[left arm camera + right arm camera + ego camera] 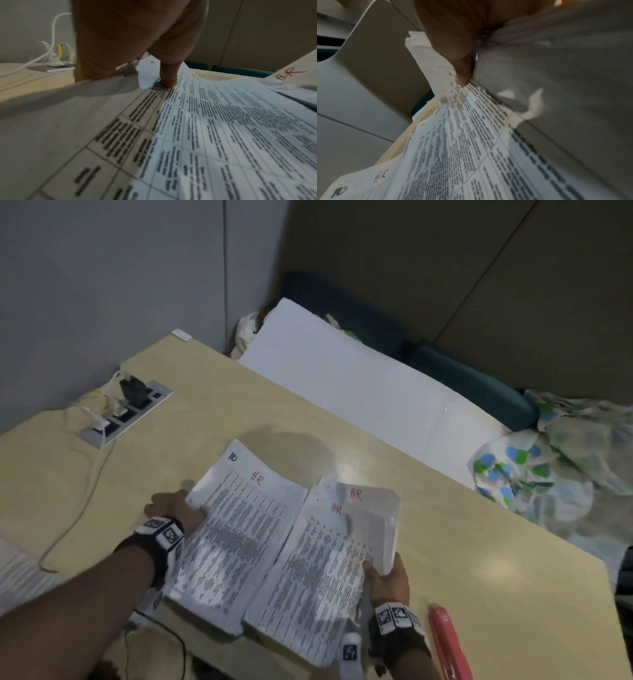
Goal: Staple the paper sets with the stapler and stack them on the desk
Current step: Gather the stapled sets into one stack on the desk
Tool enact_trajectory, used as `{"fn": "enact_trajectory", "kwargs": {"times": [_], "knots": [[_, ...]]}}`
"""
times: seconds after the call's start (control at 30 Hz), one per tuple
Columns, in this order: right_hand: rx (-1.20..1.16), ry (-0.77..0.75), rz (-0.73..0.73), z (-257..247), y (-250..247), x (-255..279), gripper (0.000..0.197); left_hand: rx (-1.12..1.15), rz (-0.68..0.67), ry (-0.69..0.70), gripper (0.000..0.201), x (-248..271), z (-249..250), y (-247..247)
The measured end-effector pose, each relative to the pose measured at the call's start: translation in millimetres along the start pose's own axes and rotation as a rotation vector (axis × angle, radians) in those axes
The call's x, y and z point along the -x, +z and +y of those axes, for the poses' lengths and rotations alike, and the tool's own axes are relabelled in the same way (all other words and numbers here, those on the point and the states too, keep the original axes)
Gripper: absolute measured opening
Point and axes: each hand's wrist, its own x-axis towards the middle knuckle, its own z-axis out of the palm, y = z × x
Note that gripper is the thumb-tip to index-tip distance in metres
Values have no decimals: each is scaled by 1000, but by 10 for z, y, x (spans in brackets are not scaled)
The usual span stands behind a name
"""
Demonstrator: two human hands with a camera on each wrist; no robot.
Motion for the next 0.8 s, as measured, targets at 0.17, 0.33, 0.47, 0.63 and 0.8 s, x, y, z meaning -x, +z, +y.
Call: {"fn": "enact_trajectory", "kwargs": {"times": [0.17, 0.33, 0.47, 0.63, 0.8], "knots": [[-37, 30, 9, 63, 21, -21, 44, 276, -75, 49, 55, -33, 42, -73], [-52, 30, 7, 97, 29, -20, 45, 219, -271, 101, 52, -21, -14, -133], [-57, 26, 20, 118, 33, -23, 47, 226, -232, 249, 39, 63, 0, -108], [-101, 28, 9, 182, 9, -56, 46, 335, -105, 231, 24, 75, 180, -455], [-193, -29, 15, 138, -51, -55, 45, 695, -252, 397, 25, 186, 403, -1094]]}}
